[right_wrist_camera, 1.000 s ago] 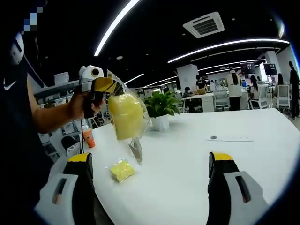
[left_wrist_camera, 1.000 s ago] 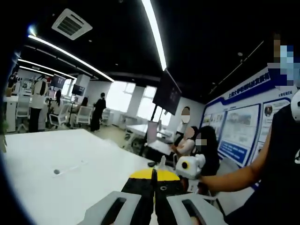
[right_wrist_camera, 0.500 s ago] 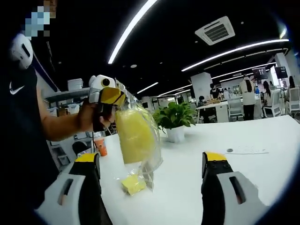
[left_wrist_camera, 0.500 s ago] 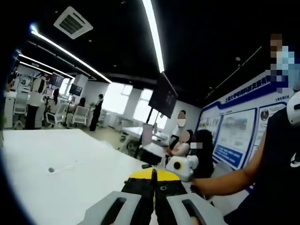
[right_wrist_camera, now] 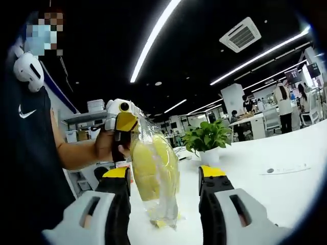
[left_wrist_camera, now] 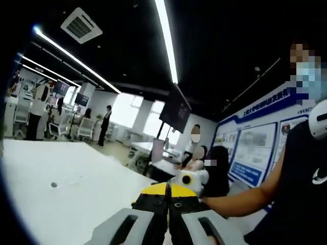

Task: Compare the silicone blocks by pressing each to a similar depth, holding the contact briefly, and releasing to observe deformation and rebound differences across the visible hardness samples.

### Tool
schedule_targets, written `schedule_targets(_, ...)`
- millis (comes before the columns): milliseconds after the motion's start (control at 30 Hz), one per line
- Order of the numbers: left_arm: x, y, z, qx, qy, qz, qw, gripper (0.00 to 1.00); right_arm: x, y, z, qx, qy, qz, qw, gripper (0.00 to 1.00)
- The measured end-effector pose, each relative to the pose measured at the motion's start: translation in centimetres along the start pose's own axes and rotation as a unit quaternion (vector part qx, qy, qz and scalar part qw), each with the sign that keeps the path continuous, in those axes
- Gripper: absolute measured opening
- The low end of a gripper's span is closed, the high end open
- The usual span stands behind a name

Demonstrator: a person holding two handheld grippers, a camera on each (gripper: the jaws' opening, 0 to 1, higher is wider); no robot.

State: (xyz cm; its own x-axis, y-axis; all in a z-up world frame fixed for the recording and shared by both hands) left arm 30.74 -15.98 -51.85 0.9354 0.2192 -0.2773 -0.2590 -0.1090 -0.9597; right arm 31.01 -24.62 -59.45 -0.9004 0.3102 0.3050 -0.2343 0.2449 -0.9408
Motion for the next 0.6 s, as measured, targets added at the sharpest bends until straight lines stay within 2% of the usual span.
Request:
schedule_targets(133,0.1,-0.1,0.3,-0.003,-0.004,-0.001,1.0,0.0,0.6,0.0,-0.4,0.005,-0.02,-0.001,0.9998,0.29)
schedule_targets(333,0.4,-0.3,1.1,-0.01,-0.013,0.0,0.9999,0.0,0.8,-0.1,-1.0,0.006,-0.022,-0.003,0.9997,0.27)
schedule_targets(600,0.6,0.4,2.1,-0.015,-0.016,0.0,0.9998,0.0,1.4,0.5,-1.2,0.044,-0.028,-0.008,0.9986,0.2)
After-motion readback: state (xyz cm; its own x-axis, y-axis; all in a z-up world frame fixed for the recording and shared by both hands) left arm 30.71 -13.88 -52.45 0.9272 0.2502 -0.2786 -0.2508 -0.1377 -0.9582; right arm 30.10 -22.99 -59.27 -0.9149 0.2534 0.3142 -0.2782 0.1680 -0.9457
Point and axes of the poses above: the point that each gripper's makers call its tool centre point, and the gripper's own axes: z roughly backward along the fingers, x roughly to its left, y roughly out of its underside, the point moved 4 cm from there along z, roughly backward along the fingers, and after that the axes turned 4 degrees about -z, right-handed, at the moved point
